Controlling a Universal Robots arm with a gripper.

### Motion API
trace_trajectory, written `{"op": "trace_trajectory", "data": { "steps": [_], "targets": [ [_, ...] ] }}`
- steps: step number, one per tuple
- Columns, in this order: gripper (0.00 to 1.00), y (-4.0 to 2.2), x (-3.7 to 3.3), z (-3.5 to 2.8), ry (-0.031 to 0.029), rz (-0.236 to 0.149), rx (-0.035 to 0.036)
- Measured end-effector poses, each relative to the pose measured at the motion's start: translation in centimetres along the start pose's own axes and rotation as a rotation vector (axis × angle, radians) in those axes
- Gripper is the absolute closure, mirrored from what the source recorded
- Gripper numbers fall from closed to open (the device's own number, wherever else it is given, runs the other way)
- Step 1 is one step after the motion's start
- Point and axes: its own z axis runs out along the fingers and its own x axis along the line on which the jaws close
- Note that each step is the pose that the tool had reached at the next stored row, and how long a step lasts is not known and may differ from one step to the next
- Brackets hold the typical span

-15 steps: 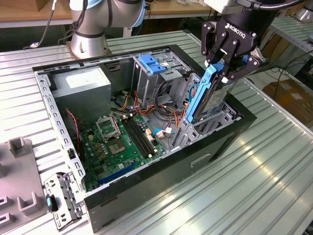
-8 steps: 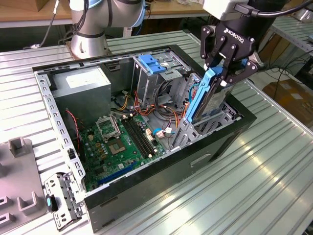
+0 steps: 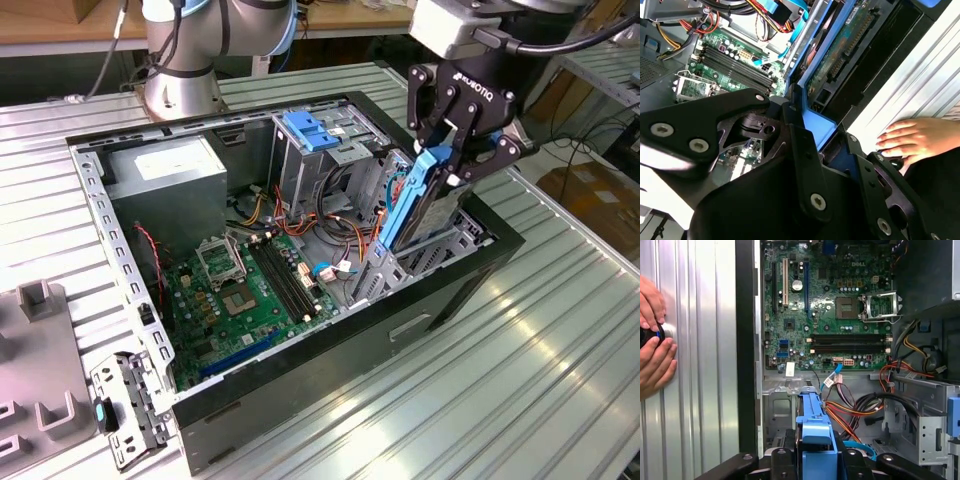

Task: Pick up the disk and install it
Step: 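Insert the disk into the insertion slot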

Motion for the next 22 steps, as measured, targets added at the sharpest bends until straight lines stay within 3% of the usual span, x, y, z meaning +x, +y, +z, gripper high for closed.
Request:
{"op": "trace_trajectory", "data": {
  "steps": [17, 22],
  "targets": [
    [0.63, 0.04, 0.37, 2.97, 0.0000, 0.000, 0.0000],
    [0.63, 0.06, 0.47, 4.16, 0.0000, 0.000, 0.0000]
  ]
}}
